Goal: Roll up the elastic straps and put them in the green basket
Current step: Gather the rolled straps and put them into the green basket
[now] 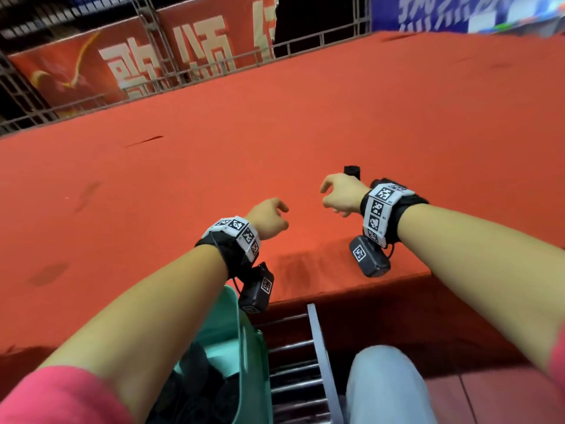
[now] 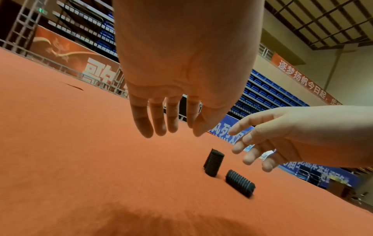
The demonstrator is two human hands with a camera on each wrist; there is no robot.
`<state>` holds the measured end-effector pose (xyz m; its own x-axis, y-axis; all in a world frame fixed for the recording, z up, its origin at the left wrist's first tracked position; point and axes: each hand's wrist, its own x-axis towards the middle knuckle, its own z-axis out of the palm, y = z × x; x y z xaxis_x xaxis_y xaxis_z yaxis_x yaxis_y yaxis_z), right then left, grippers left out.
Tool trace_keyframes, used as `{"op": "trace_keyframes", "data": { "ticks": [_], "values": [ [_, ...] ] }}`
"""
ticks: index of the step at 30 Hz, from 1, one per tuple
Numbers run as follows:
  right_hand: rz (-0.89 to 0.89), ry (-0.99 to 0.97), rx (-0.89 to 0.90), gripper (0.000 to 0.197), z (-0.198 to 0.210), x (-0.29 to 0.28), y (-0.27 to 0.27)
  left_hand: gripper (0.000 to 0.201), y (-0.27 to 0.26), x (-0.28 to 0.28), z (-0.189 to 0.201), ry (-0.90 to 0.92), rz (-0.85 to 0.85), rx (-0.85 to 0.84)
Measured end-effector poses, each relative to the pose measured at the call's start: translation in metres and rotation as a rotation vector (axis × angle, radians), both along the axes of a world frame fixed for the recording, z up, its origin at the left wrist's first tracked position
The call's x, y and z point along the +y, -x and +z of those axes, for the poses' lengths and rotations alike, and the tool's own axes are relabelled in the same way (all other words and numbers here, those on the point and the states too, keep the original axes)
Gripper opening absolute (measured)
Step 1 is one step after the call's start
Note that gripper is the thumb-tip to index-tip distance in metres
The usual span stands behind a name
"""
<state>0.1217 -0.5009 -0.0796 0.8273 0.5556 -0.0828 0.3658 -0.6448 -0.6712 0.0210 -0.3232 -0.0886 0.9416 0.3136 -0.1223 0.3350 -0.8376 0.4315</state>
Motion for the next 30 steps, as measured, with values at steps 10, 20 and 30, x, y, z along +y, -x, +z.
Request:
{"op": "trace_keyframes", "data": {
  "ticks": [10,20,30],
  "values": [
    [-0.216,0.121,-0.102,0.045,-0.064,-0.041,-0.124,0.059,-0.123,-0.032,-0.052,0.118,-0.058,-0.041],
    [-0.265,0.292,-0.013,0.049,-0.107,-0.043,-0.207,0.069,-0.196,-0.043,-0.092,0.351,-0.028,-0.071],
    [-0.375,0.314,0.037,0.059,-0.116,-0.043,-0.230,0.078,-0.215,-0.050,-0.107,0.456,-0.039,-0.059]
  ]
}}
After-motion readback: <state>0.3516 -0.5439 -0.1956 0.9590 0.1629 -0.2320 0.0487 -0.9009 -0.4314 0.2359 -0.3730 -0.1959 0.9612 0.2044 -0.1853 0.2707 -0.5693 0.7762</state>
